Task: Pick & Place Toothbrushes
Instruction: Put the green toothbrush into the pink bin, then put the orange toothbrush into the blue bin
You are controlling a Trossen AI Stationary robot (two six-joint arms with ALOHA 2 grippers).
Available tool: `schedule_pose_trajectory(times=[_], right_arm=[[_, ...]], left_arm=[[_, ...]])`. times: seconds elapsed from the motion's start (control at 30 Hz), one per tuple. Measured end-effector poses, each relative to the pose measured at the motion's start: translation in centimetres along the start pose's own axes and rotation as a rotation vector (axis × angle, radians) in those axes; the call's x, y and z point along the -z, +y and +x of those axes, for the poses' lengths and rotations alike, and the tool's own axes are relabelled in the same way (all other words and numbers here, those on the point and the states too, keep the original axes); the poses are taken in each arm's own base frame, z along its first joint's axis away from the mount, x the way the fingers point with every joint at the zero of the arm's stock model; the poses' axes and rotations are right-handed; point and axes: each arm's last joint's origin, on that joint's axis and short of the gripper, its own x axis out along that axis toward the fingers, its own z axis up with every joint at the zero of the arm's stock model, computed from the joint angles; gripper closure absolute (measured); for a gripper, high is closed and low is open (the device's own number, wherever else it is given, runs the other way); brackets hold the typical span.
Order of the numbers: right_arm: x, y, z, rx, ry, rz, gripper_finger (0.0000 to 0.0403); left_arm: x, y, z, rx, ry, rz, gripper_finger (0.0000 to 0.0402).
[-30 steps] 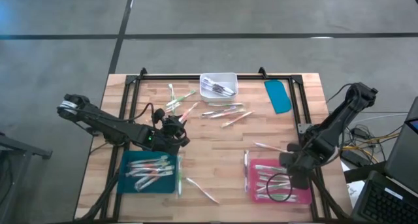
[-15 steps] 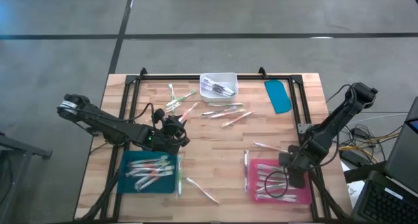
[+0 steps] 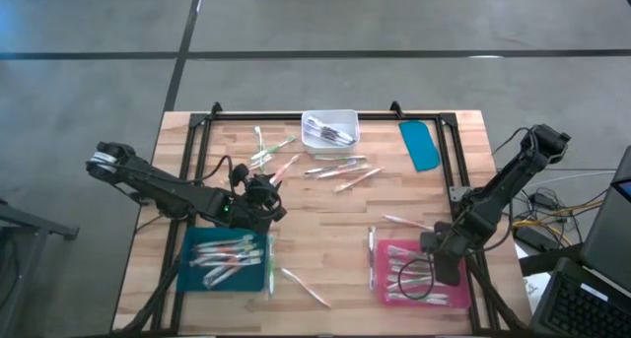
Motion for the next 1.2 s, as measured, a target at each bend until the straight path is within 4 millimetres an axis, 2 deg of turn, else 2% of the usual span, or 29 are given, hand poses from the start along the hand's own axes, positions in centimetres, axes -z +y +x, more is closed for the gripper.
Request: schedule_pose_trajectory(times=[0.17, 0.37, 0.63, 0.8, 0.93, 1.07, 1.2], right_arm=[[-0.2, 0.7, -0.6, -0.028, 0.000, -0.016, 0.0270], [-0.8, 2.5, -2.2, -0.106, -0.015, -0.073, 0.0251], [-2.8, 3.9, -4.7, -0.089, -0.255, -0.143, 0.0273], [-4.7, 3.4, -5.7, -0.033, -0.377, -0.138, 0.0291], [-6.1, 2.4, -6.0, 0.008, -0.416, -0.150, 0.0301], [-7.4, 1.4, -6.5, 0.045, -0.449, -0.160, 0.0308], [-8.6, 0.8, -6.9, 0.056, -0.502, -0.194, 0.0312]], left_arm=[[0.0, 0.0, 0.0, 0.000, 0.000, -0.001, 0.0268], [0.0, 0.0, 0.0, 0.000, 0.000, 0.000, 0.0268], [0.0, 0.0, 0.0, 0.014, 0.009, -0.001, 0.0268], [0.1, -0.2, 0.0, 0.074, 0.046, 0.000, 0.0268], [0.3, -0.4, 0.0, 0.162, 0.094, 0.074, 0.0268], [0.4, -0.5, 0.0, 0.295, 0.188, 0.171, 0.0268], [-0.2, -0.1, 0.0, 0.347, 0.284, 0.193, 0.0268]])
